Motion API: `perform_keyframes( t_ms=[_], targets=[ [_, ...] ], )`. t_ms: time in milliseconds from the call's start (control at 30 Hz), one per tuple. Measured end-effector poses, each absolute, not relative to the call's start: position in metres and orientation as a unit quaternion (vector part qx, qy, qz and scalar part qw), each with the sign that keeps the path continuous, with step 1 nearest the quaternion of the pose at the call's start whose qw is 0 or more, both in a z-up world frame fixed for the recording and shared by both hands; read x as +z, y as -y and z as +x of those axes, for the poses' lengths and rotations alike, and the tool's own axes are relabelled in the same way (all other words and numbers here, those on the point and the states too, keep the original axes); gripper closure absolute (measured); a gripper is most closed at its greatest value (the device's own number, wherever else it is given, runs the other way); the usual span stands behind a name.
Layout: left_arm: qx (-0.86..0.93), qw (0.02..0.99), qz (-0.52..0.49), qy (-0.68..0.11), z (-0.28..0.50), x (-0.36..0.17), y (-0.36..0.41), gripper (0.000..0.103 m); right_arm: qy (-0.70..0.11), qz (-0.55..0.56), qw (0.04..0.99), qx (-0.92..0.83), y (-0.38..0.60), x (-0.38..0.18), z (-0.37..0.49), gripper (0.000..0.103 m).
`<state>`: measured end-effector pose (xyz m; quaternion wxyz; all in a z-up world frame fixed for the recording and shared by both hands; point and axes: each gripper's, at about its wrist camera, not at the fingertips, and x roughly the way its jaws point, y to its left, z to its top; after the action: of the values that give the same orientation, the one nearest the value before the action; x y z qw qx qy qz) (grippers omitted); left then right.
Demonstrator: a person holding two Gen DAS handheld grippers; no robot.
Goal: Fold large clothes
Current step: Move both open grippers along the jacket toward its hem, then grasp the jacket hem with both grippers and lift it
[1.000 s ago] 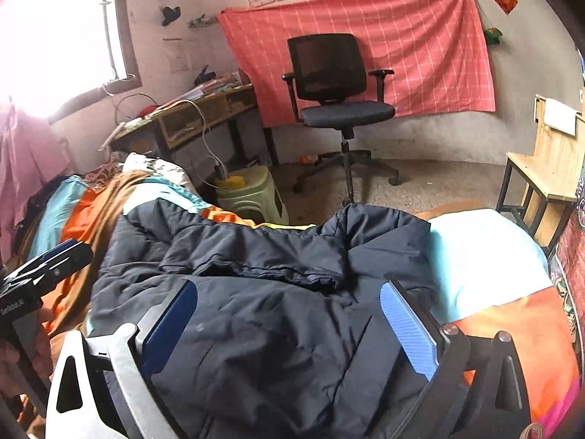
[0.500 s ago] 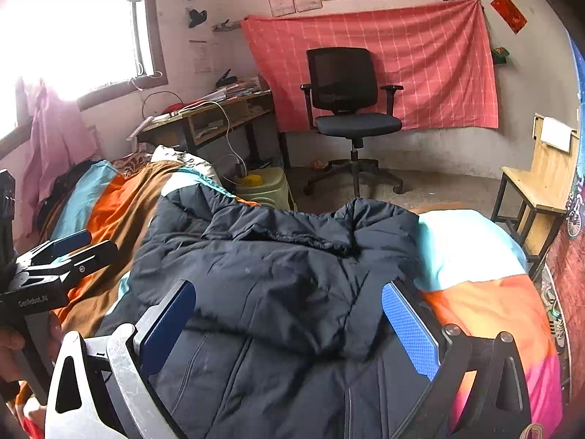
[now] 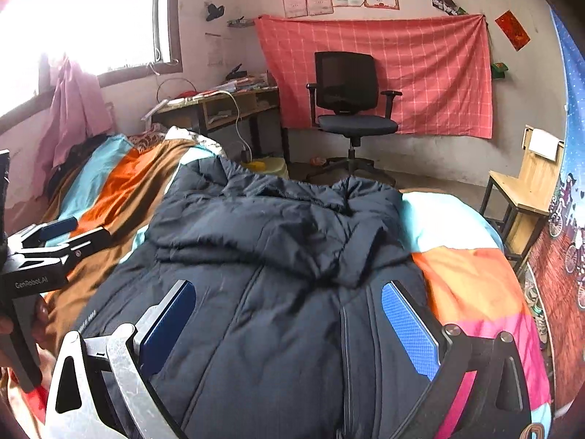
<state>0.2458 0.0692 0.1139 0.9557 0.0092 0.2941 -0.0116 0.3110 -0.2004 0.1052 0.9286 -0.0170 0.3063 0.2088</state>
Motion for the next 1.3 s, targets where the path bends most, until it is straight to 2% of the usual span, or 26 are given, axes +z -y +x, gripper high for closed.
perform_keyframes(
  t_ms=[767, 1000, 1133, 1300],
  targets=[
    [-0.041, 0.936, 0.045, -0.346, 0.146, 0.044, -0.064, 0.002, -0.429, -0.038, 0.883, 0.184, 0.223, 0.049, 0.222, 0.0],
    [-0.043, 0.922, 0.085, -0.375, 0.133, 0.024, -0.061, 0.002, -0.516, -0.135, 0.826, 0.183, 0.203, 0.015, 0.215, 0.0],
    [-0.053, 0.909, 0.088, -0.404, 0.125, 0.01, -0.066, 0.002, -0.533, -0.203, 0.796, 0.203, 0.192, 0.002, 0.203, 0.0],
    [-0.066, 0.894, 0.14, -0.421, 0.104, -0.008, -0.067, 0.002, -0.549, -0.264, 0.76, 0.229, 0.189, -0.016, 0.187, 0.0]
  ],
)
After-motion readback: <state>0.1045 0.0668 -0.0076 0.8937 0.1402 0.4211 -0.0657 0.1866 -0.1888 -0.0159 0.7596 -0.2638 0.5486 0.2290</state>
